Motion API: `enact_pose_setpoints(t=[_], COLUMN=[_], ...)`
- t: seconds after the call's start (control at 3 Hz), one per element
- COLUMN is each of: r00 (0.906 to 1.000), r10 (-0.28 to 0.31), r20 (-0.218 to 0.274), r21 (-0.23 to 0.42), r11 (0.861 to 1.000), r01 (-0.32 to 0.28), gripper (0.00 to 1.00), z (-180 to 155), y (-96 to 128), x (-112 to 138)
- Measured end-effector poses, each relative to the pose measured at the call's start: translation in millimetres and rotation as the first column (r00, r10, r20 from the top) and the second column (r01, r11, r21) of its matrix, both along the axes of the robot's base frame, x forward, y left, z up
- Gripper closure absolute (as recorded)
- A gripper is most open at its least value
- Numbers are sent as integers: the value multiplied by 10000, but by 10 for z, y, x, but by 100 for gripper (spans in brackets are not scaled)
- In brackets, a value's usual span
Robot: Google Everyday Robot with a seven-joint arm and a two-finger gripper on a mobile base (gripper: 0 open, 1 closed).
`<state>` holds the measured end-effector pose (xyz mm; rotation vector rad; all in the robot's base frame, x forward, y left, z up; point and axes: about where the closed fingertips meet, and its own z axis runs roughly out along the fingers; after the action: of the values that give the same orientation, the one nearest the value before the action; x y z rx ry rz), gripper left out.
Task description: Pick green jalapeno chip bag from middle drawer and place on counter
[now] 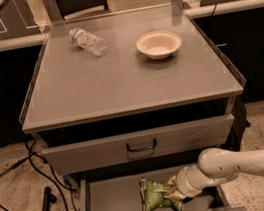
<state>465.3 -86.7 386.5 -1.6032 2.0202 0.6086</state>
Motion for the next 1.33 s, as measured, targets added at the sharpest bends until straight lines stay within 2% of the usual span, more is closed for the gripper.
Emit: enact_pose_setpoints(t=[0.33, 0.67, 1.0, 1.33], r00=[9996, 9993, 9978, 9978], r10=[53, 52, -53, -53], r20=[287, 373, 658, 658], r21=[9, -14, -241, -241], r11=[10000, 10000, 9997, 9997], r01=[-53, -52, 69, 69], gripper=[100, 100, 100, 100], z=[390, 633, 1140, 1140], y=[-144, -274, -501, -501], x=[-98, -158, -276, -276])
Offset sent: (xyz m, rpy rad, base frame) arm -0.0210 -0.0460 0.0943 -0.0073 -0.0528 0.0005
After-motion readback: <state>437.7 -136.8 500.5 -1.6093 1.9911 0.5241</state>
